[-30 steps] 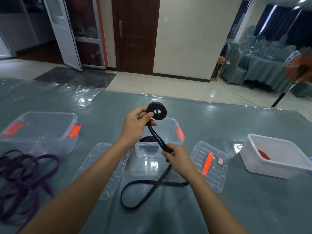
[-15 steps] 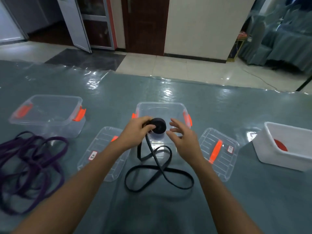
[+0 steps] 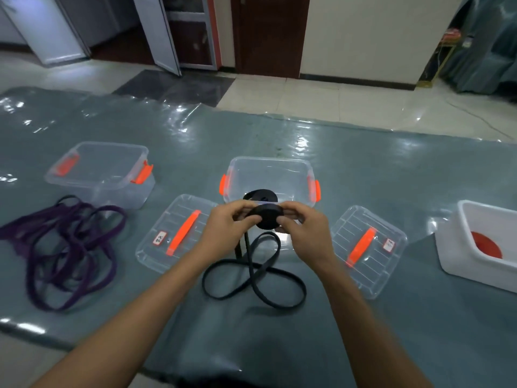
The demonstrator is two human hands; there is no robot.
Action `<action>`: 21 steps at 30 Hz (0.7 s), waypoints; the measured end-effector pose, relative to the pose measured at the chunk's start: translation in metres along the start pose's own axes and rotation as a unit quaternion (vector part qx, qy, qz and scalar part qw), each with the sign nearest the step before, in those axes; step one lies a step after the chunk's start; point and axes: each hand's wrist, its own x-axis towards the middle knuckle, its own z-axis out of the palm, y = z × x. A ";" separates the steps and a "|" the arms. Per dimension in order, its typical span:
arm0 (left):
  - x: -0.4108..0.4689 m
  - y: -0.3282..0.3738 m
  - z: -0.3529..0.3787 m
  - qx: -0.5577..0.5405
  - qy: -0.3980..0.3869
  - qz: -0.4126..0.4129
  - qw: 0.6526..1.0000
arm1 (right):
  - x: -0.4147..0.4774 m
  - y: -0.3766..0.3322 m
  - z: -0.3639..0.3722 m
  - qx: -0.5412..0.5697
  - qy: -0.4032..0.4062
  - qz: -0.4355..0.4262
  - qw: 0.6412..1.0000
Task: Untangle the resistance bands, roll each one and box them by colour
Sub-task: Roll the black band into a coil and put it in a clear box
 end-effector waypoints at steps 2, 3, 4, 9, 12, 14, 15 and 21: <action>-0.008 0.001 0.012 -0.052 0.034 -0.030 0.998 | -0.004 -0.001 0.000 0.133 0.014 0.052 0.990; -0.011 0.001 0.017 -0.069 0.047 -0.042 0.996 | -0.006 -0.001 0.000 0.177 0.017 0.068 0.982; -0.012 0.001 0.021 -0.087 0.059 -0.051 0.993 | -0.008 0.000 -0.001 0.203 0.016 0.075 0.976; -0.017 0.000 0.017 -0.017 0.017 -0.048 0.999 | -0.013 0.006 -0.017 0.002 -0.035 -0.037 0.999; -0.014 0.008 0.014 0.118 -0.065 -0.008 0.991 | -0.008 0.002 -0.030 -0.176 -0.086 -0.118 0.974; -0.011 0.017 0.017 0.139 -0.078 0.004 0.987 | -0.005 -0.003 -0.035 -0.225 -0.113 -0.140 0.958; -0.010 0.022 0.020 0.122 -0.068 0.004 0.990 | -0.004 -0.004 -0.038 -0.217 -0.110 -0.133 0.961; -0.006 0.033 0.037 0.006 0.001 -0.018 1.000 | 0.004 -0.004 -0.054 -0.156 -0.098 -0.070 0.980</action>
